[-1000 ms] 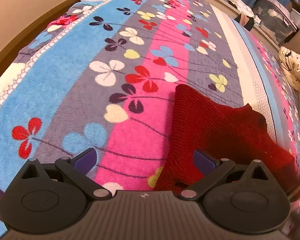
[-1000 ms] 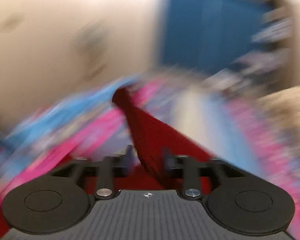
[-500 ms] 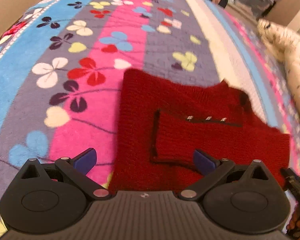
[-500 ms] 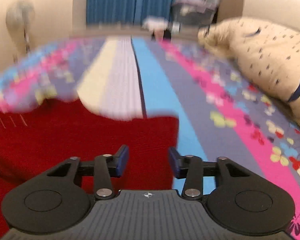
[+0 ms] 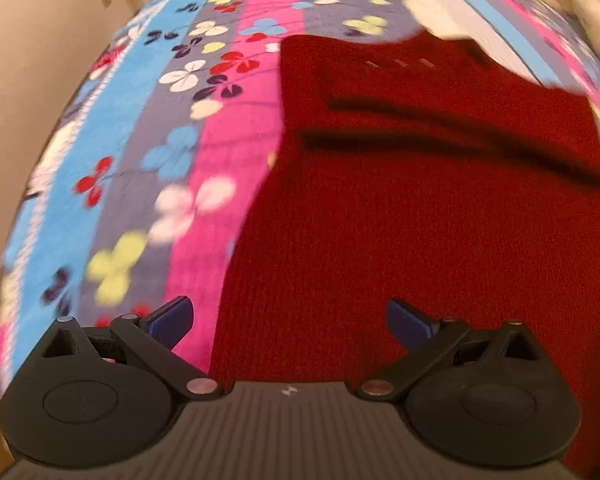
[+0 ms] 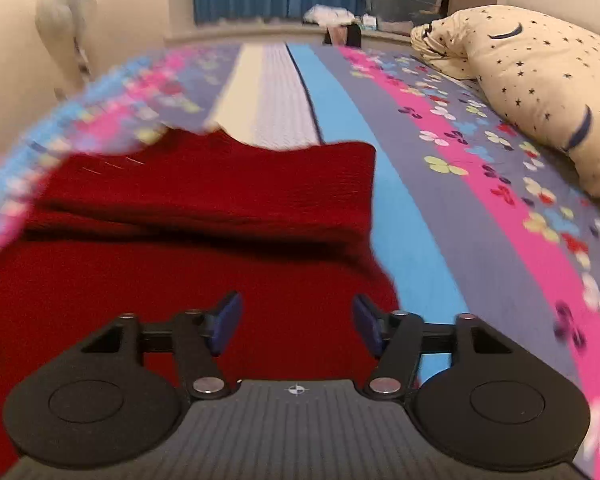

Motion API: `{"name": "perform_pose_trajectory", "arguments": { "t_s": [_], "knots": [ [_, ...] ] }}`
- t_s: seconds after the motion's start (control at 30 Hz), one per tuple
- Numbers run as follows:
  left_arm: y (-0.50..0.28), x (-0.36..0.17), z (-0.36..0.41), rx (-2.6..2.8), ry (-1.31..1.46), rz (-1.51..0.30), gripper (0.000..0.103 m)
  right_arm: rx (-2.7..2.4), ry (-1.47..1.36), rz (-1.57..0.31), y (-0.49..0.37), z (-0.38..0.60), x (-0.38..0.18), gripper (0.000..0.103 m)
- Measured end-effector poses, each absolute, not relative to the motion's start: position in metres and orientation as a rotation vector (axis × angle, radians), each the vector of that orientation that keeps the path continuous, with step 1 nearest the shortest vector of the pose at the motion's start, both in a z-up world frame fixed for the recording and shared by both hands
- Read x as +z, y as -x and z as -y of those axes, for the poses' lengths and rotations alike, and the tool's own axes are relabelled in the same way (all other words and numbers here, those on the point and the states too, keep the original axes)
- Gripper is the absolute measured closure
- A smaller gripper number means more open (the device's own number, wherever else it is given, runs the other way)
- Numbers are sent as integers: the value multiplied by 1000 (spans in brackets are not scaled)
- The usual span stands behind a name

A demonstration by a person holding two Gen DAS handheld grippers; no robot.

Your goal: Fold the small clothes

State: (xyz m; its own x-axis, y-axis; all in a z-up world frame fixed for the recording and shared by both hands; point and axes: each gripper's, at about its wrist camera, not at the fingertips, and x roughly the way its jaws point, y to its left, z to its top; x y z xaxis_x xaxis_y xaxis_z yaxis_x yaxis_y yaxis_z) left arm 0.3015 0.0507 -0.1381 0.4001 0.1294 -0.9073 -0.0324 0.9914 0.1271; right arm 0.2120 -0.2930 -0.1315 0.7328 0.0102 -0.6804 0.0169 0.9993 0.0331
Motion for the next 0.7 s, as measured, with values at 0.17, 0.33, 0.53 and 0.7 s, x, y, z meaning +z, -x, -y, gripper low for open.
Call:
{"name": "perform_pose_trajectory", "arguments": {
  "t_s": [0.17, 0.33, 0.53, 0.7],
  "knots": [
    [-208, -103, -30, 44, -116, -1157, 0, 113, 19, -728, -108, 255, -79, 24],
    [-133, -78, -16, 29, -125, -1116, 0, 143, 20, -729, -45, 239, -52, 23],
    [-67, -64, -11, 25, -117, -1085, 0, 159, 36, -688, 16, 226, -37, 23],
    [-28, -55, -9, 26, -115, -1049, 0, 172, 57, -652, 48, 219, -28, 23]
  ]
}}
